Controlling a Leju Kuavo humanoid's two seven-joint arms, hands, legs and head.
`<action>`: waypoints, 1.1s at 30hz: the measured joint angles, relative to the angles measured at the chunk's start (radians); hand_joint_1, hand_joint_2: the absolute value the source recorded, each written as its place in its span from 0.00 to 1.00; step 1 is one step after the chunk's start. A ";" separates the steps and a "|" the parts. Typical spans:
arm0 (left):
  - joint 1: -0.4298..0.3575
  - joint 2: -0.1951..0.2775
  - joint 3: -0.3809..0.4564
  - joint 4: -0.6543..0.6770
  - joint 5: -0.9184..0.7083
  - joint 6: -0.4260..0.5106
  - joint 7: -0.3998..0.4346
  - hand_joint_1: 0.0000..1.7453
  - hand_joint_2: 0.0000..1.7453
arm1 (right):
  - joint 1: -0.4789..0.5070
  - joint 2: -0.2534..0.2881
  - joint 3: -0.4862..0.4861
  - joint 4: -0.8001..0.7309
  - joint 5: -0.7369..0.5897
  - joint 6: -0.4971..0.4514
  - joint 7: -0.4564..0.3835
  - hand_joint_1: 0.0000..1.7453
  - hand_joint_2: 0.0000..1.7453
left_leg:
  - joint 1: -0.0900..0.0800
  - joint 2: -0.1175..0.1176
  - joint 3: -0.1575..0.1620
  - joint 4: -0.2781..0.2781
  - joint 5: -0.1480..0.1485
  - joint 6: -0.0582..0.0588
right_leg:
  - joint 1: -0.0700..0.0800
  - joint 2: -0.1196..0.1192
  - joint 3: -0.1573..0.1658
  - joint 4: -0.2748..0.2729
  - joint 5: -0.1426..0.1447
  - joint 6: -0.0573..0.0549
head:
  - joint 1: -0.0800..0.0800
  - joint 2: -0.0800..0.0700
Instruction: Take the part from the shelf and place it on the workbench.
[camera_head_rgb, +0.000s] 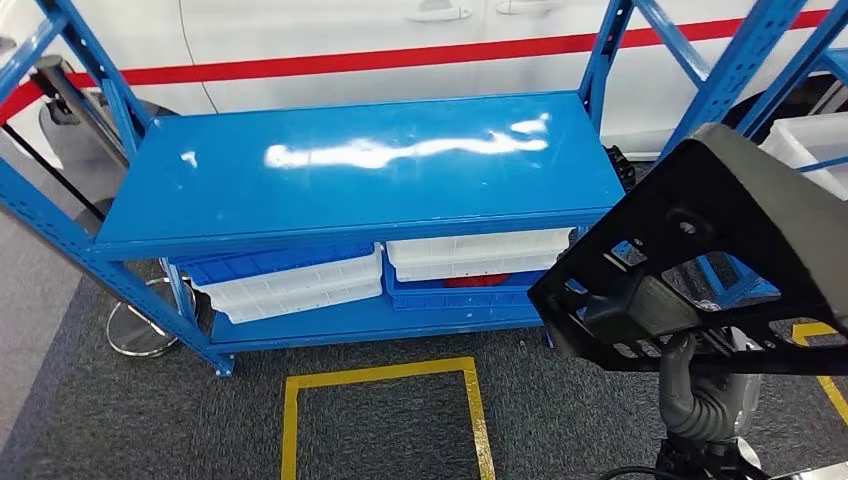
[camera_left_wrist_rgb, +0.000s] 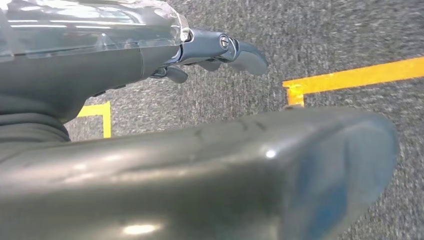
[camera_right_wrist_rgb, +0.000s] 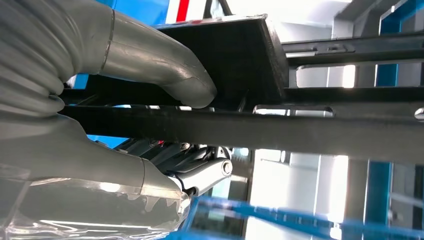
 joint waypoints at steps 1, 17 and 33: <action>0.000 0.000 0.002 0.000 0.001 0.001 0.002 0.00 0.00 | 0.001 0.002 -0.003 0.002 -0.002 0.004 0.000 1.00 1.00 | 0.000 0.007 0.000 0.001 0.004 -0.006 | 0.002 0.006 -0.006 0.002 0.010 -0.013 | 0.000 0.000; -0.001 0.001 0.021 -0.001 0.015 0.013 0.005 0.00 0.00 | 0.023 0.061 -0.021 0.006 0.019 0.023 -0.004 1.00 1.00 | -0.014 -0.150 0.162 -0.049 -0.111 0.019 | 0.002 0.179 -0.148 -0.017 0.168 -0.025 | 0.000 0.000; -0.005 -0.008 0.042 -0.001 0.043 0.020 0.008 0.00 0.00 | 0.101 0.114 -0.074 -0.010 0.061 0.016 -0.025 1.00 1.00 | 0.005 0.067 0.024 -0.012 -0.012 -0.026 | -0.006 -0.012 0.010 -0.019 0.004 -0.018 | 0.000 0.000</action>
